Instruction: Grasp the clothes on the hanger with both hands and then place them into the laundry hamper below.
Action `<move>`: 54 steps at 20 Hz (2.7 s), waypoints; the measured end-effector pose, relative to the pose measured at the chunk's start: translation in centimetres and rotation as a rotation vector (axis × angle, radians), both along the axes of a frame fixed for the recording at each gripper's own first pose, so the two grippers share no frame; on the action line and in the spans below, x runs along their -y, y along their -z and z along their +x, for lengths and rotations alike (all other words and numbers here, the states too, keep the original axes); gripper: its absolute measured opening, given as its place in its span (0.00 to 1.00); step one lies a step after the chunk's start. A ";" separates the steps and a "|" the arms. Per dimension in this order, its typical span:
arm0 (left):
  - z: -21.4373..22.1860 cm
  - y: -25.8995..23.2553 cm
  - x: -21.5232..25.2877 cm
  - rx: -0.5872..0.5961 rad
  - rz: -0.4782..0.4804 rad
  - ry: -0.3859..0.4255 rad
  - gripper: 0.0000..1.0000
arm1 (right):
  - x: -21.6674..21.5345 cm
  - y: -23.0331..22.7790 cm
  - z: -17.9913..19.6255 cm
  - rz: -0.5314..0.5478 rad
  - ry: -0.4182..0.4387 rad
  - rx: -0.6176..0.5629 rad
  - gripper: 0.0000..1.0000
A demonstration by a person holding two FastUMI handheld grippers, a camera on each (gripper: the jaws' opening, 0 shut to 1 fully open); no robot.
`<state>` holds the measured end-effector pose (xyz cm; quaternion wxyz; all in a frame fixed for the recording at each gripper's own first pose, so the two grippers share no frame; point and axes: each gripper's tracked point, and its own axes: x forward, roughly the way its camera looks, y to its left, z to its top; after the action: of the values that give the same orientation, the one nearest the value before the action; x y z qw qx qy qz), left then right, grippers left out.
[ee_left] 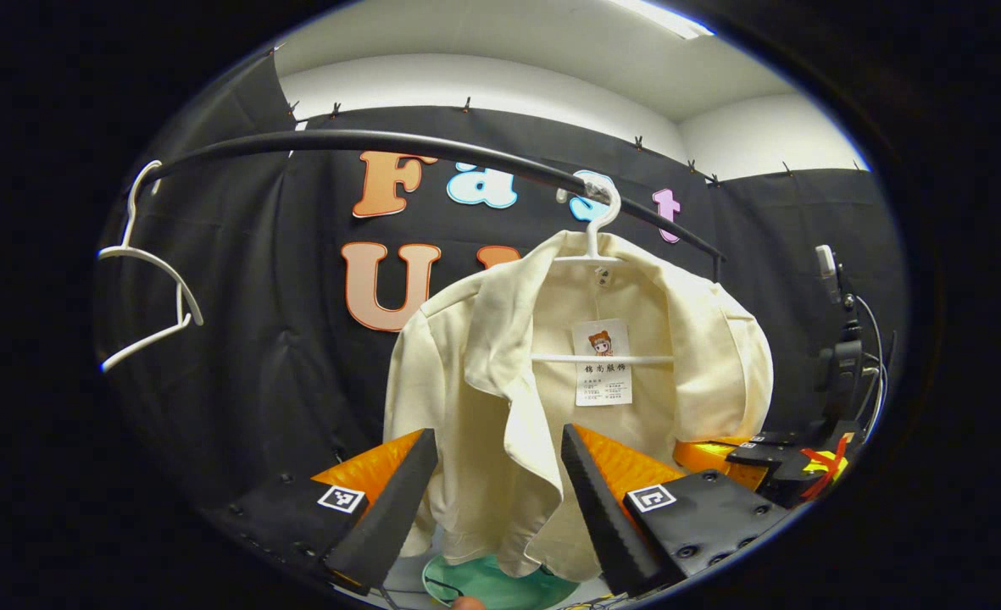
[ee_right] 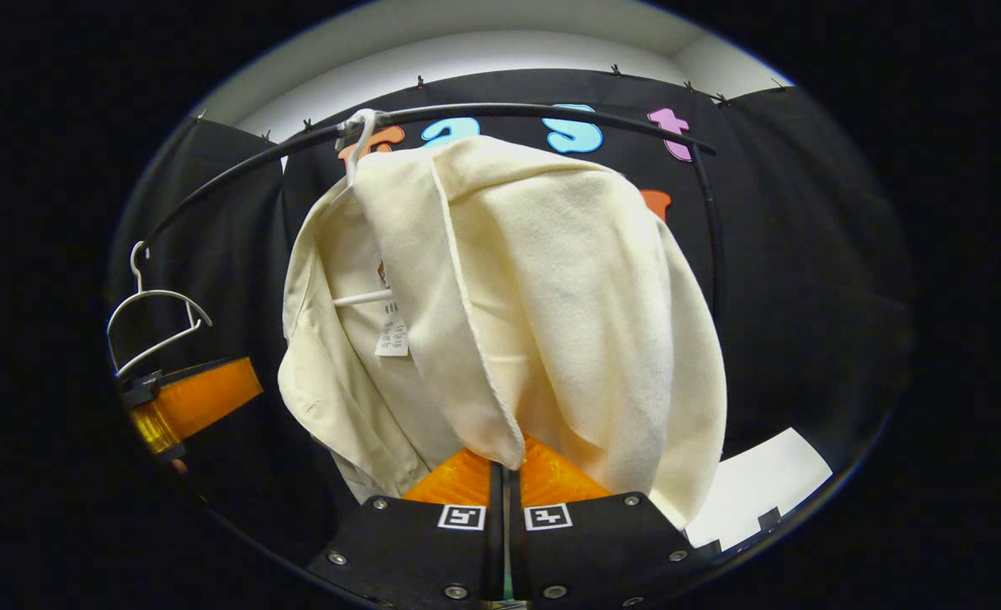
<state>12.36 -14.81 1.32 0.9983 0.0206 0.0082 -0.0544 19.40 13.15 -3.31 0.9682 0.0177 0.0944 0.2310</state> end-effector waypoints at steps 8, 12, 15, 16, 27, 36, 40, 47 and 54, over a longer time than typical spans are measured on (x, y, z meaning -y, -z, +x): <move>4.0 2.6 1.1 -0.048 -0.028 -0.011 0.95 | 1.5 -1.5 -1.9 0.008 -0.025 0.024 0.02; 6.4 3.3 1.4 -0.069 -0.058 -0.005 0.93 | 1.8 -1.5 -2.4 0.017 -0.040 0.018 0.02; 8.0 3.8 1.8 -0.092 -0.078 0.023 0.96 | 1.7 -1.2 -2.4 0.013 -0.045 0.017 0.03; 8.5 3.9 1.9 -0.091 -0.076 0.026 0.89 | 2.2 -1.1 -3.0 0.009 -0.048 0.019 0.02; 6.1 3.3 2.5 -0.064 0.007 0.108 0.11 | 0.6 0.1 -1.8 0.022 -0.071 0.022 0.09; 3.9 -0.5 -2.9 -0.040 0.010 0.083 0.11 | -1.6 -0.9 -1.9 0.032 -0.085 0.046 0.08; 2.8 -3.2 -4.4 -0.013 -0.015 0.103 0.11 | -1.0 -0.8 -1.9 0.071 -0.061 0.051 0.10; 2.4 -4.7 -8.5 0.028 0.011 0.093 0.11 | 0.2 -3.5 -4.3 0.121 -0.005 0.070 0.00; 1.3 -7.8 -8.0 0.066 -0.041 0.178 0.11 | 2.0 -2.6 -3.7 0.113 0.087 0.057 0.10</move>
<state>13.68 -6.77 9.13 0.9894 0.0026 -0.0275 -0.1425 15.73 11.10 -0.67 0.9770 0.0697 0.0528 0.1943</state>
